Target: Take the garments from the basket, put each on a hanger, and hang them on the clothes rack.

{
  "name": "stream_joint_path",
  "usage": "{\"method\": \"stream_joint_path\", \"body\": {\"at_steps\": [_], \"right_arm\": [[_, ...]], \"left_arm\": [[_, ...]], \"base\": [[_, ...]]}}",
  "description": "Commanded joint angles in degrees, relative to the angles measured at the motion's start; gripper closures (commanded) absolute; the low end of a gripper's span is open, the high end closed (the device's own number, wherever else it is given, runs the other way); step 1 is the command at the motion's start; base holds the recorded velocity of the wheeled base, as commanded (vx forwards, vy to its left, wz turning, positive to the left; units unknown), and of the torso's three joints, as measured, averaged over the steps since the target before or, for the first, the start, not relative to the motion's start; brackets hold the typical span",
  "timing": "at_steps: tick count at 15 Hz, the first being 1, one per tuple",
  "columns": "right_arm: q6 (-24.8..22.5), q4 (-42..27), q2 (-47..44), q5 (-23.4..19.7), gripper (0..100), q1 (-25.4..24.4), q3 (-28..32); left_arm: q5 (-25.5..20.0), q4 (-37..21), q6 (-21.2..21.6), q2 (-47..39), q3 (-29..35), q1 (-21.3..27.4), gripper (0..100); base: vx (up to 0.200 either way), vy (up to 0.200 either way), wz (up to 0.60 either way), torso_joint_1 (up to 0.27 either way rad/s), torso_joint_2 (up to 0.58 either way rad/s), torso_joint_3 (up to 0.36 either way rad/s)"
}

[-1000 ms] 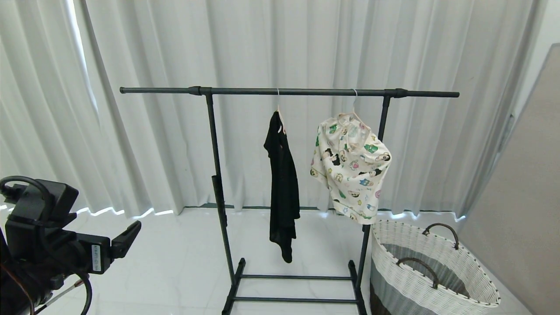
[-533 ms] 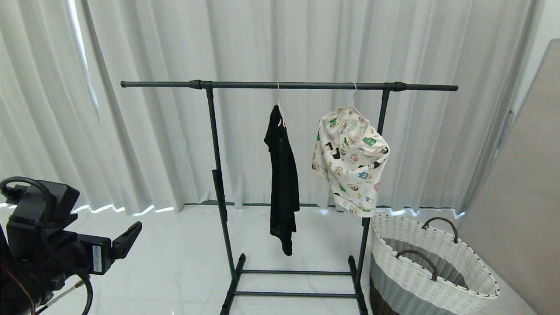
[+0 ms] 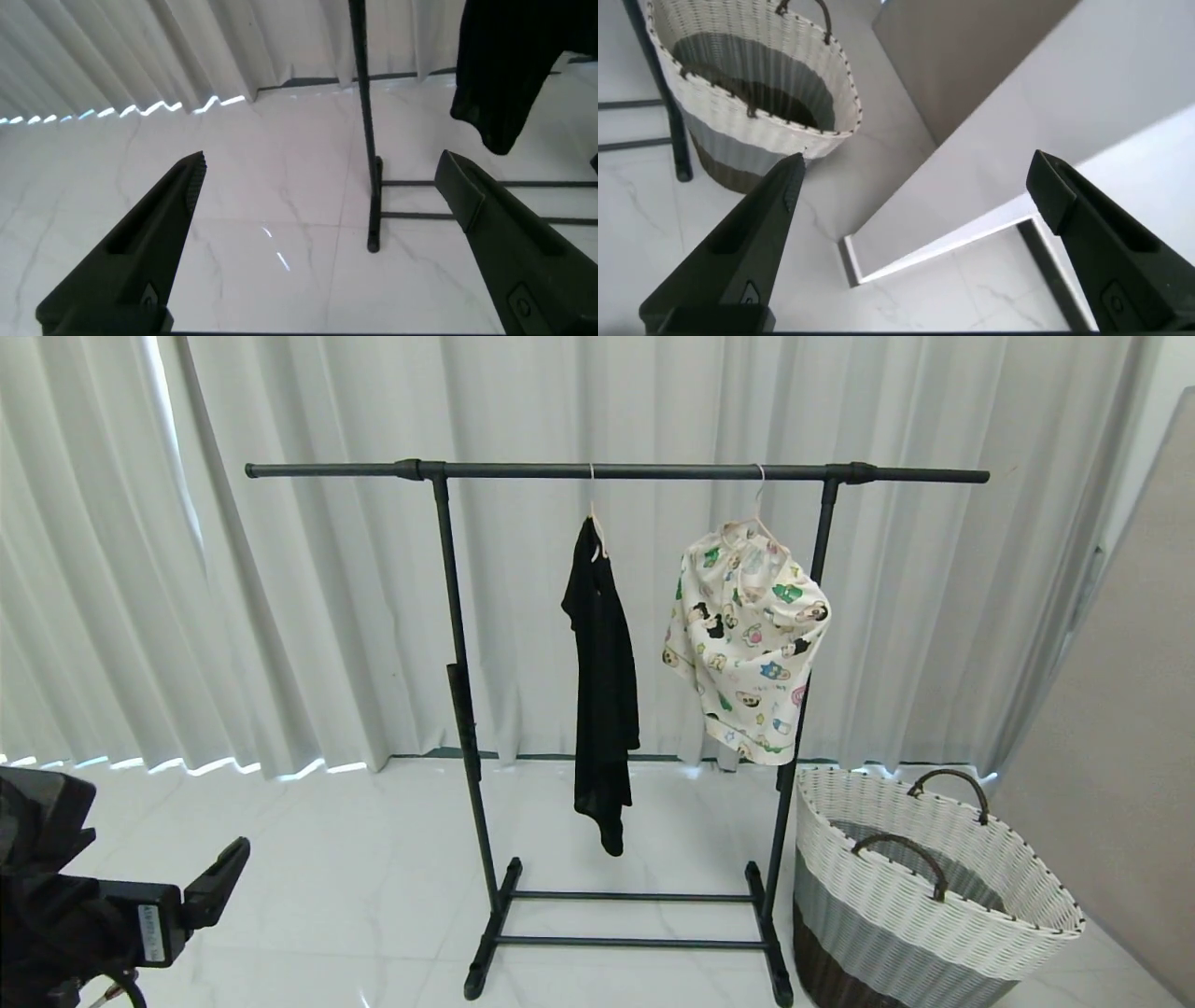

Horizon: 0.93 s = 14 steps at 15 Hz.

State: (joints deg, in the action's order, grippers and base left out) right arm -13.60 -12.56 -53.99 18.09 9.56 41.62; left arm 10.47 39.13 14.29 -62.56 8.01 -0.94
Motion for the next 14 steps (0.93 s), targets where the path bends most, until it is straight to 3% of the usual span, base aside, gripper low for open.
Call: {"method": "stream_joint_path", "body": {"at_steps": [1, 5, 8, 10, 13, 14], "right_arm": [[0.51, 0.52, 9.43, -1.57, 0, -0.07, -6.99], [-1.69, 5.35, 28.42, -11.41, 0, -0.24, -22.28], [-4.85, 5.35, 43.97, -15.63, 0, -0.24, -32.48], [-4.24, 9.13, 48.28, -15.01, 0, -0.15, -38.19], [3.5, 18.8, 48.37, -4.91, 0, -0.15, -41.62], [5.26, 18.36, 48.37, -3.68, 0, -0.15, -41.62]], "left_arm": [[1.04, -0.11, -0.05, 5.17, -5.2, -1.52, 0], [1.04, -0.46, -2.07, 8.16, -8.01, -2.58, 0], [2.8, -1.16, -2.07, 12.73, -8.01, -2.58, 0], [5.26, -5.73, -2.07, 20.02, -8.01, -2.49, 0], [4.29, -20.06, -1.81, 39.18, -8.01, -1.7, 0], [3.68, -23.75, -1.72, 43.49, -8.01, -1.52, 0]], "base": [[0.0, 0.0, 0.0, -0.168, 0.46, 0.295], [0.0, 0.0, 0.0, -0.149, 0.45, 0.305], [0.0, 0.0, 0.0, 0.004, 0.07, 0.025], [0.0, 0.0, 0.0, -0.09, 0.13, 0.124], [0.0, 0.0, 0.0, -0.011, 0.03, 0.017], [0.0, 0.0, 0.0, 0.0, 0.0, 0.0]]}}
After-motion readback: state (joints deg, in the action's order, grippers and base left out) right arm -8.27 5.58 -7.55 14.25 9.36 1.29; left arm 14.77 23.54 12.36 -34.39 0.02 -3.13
